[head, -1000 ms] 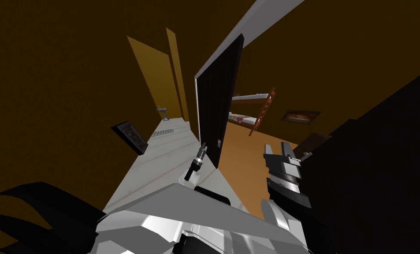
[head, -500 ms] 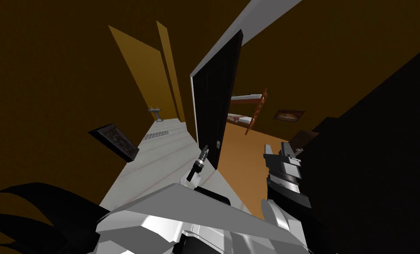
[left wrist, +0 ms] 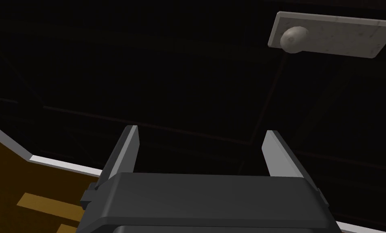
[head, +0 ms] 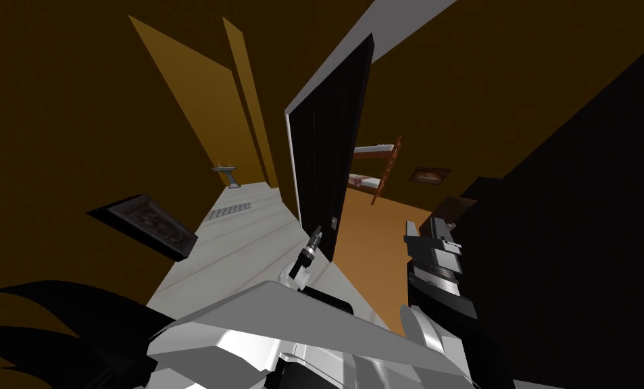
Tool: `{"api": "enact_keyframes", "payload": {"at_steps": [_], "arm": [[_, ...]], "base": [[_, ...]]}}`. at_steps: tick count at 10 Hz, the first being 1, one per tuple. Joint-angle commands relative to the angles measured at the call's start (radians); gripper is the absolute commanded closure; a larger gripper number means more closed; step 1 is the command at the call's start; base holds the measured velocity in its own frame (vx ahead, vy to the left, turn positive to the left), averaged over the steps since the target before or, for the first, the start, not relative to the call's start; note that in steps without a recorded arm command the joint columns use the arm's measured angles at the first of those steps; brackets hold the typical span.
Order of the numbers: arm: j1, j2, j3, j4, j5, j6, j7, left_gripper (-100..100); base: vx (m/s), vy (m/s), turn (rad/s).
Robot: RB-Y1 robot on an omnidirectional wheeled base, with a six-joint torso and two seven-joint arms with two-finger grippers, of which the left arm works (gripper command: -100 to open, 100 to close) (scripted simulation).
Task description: Push the door open
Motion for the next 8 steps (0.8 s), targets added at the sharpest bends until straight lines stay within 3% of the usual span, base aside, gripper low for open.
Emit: {"api": "enact_keyframes", "payload": {"at_steps": [1,4,5,8], "arm": [[-0.012,-0.007,-0.009,0.037,-0.001,0.001,-0.003,-100],[-0.041,-0.019,-0.024,0.116,-0.001,-0.006,-0.006,-100],[-0.058,-0.028,-0.033,0.162,-0.001,-0.009,-0.008,-100],[-0.082,-0.041,-0.046,0.229,-0.001,-0.015,-0.01,-100]], "base": [[0.05,0.078,-0.112],[0.055,0.089,-0.125],[0.088,0.117,-0.162],[0.069,0.101,-0.113]]}}
